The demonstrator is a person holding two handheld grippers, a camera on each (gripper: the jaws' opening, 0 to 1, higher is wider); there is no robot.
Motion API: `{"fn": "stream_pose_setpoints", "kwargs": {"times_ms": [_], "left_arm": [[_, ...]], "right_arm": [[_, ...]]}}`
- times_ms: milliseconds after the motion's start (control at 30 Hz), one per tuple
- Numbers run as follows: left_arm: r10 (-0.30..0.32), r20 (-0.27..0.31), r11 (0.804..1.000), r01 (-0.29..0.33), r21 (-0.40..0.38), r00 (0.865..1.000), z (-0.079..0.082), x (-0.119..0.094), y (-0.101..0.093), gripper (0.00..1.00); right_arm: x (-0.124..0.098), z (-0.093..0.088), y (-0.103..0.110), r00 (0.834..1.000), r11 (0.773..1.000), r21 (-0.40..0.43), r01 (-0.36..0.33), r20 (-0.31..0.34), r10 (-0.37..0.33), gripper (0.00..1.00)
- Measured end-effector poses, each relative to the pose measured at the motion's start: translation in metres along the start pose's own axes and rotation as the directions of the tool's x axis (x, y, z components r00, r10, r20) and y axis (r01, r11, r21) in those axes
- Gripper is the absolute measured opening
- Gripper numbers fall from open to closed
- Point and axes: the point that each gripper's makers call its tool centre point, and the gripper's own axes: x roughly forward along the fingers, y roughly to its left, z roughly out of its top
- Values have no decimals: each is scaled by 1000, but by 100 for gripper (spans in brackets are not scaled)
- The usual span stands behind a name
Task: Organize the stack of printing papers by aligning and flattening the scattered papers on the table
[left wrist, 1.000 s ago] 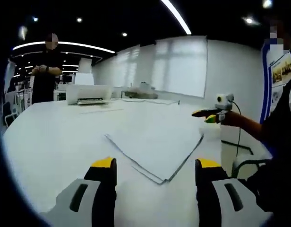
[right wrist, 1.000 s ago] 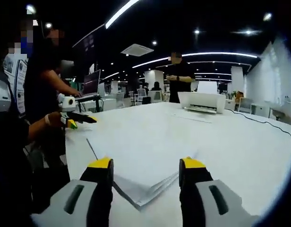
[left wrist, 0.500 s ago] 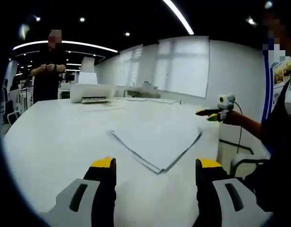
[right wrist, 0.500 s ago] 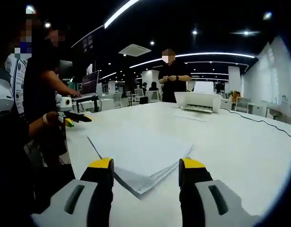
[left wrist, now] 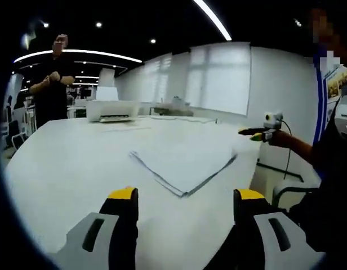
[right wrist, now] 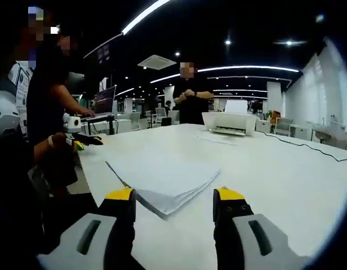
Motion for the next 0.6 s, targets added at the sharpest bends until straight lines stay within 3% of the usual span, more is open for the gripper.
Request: {"fn": "stream_pose_setpoints", "kwargs": {"times_ms": [600], "left_arm": [[31,15,1000,-31,-5,999,3,-31,-12,72]], "right_arm": [[-30,1,1,999,999,-22,35,0,-35,48]]}}
